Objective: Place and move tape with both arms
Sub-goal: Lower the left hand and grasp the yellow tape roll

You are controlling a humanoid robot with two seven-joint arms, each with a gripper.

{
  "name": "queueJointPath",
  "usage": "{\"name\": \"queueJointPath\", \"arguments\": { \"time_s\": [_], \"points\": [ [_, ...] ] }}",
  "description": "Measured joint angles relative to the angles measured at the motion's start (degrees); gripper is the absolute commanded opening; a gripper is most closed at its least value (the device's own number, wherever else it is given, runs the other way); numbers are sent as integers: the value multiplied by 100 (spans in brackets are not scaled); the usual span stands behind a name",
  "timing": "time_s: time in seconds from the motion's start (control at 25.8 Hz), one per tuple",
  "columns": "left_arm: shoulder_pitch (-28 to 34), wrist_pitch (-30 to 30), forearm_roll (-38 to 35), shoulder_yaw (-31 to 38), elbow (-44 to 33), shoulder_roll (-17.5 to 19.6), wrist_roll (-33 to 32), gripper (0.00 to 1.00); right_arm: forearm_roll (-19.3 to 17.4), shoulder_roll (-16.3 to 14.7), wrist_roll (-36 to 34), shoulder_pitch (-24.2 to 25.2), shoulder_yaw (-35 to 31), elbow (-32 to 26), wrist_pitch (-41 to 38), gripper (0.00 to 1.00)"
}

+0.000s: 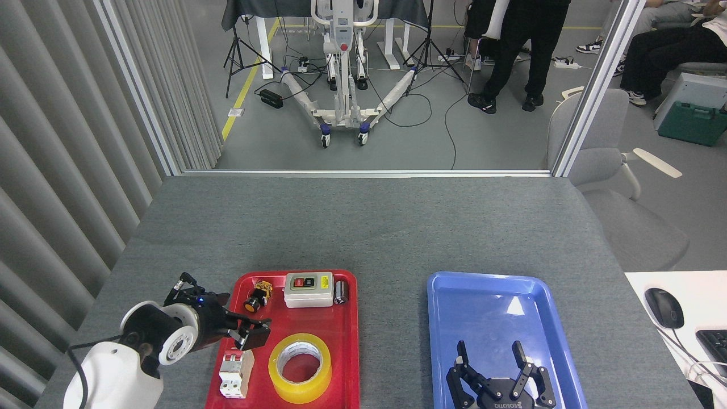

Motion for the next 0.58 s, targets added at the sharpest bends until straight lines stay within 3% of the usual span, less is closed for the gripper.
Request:
{"name": "queueJointPath", "arguments": {
  "time_s": [0.16,0.58],
  "points": [
    [-406,0,2,-332,682,-64,-464,99,25,11,-3,0,13,18,0,100],
    [-1020,-18,-60,-948,1864,-417,-648,99,44,27,-4,0,27,44,0,100]
  ]
}}
